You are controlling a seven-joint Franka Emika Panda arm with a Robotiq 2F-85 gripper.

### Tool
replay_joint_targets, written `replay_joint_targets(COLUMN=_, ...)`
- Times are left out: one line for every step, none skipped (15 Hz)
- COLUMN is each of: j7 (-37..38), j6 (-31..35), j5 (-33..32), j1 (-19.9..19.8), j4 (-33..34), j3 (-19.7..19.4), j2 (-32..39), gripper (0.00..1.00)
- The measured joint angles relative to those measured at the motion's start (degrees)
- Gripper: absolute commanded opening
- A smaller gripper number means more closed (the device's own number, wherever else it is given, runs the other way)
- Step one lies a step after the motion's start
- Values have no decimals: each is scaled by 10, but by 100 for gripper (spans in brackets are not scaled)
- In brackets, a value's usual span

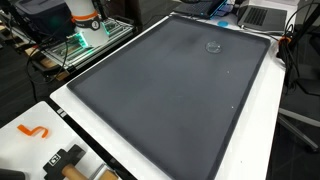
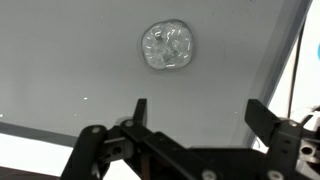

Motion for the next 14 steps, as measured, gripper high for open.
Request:
replay_joint_targets(j7=8, j6=-6, j5=-7, j1=4, j4=2, j3=-2, j2=2, gripper=100)
replay_joint_targets(j7=15, j6=-13, j5=-14, j1=8, j4=5, j3=-4, j2=3, gripper=100)
replay_joint_targets(j7=24, j6=-19, j5=-20, j1=11, j4=7, j3=-7, j2=5, gripper=100)
replay_joint_targets(j7=31, j6=-24, j5=-26, j1=15, j4=9, j3=-9, j2=5, gripper=100)
replay_joint_targets(j7=37, j6=-27, j5=-32, j1=18, j4=11, j3=-11, j2=6, gripper=100)
replay_joint_targets(j7=44, j6=-29, j5=-37, j1=20, j4=11, j3=-12, j2=6, gripper=100)
replay_joint_targets(j7=50, j6=-29, j5=-42, j1=23, j4=11, j3=-14, j2=6, gripper=100)
replay_joint_targets(j7=56, j6=-29, j5=-46, j1=25, j4=11, j3=-15, j2=6, gripper=100)
replay_joint_targets(j7=61, j6=-29, j5=-49, j1=27, j4=11, j3=-15, j2=6, gripper=100)
replay_joint_targets(j7=66, j6=-29, j5=-51, j1=29, j4=11, j3=-15, j2=6, gripper=100)
replay_joint_targets(j7=69, j6=-29, j5=-52, j1=31, j4=11, j3=-16, j2=7, gripper=100)
replay_joint_targets(j7=74, j6=-29, j5=-53, j1=33, j4=11, j3=-16, j2=7, gripper=100)
replay_joint_targets(j7=78, j6=-29, j5=-54, j1=35, j4=11, j3=-17, j2=7, gripper=100)
replay_joint_targets(j7=81, j6=-29, j5=-54, j1=36, j4=11, j3=-17, j2=7, gripper=100)
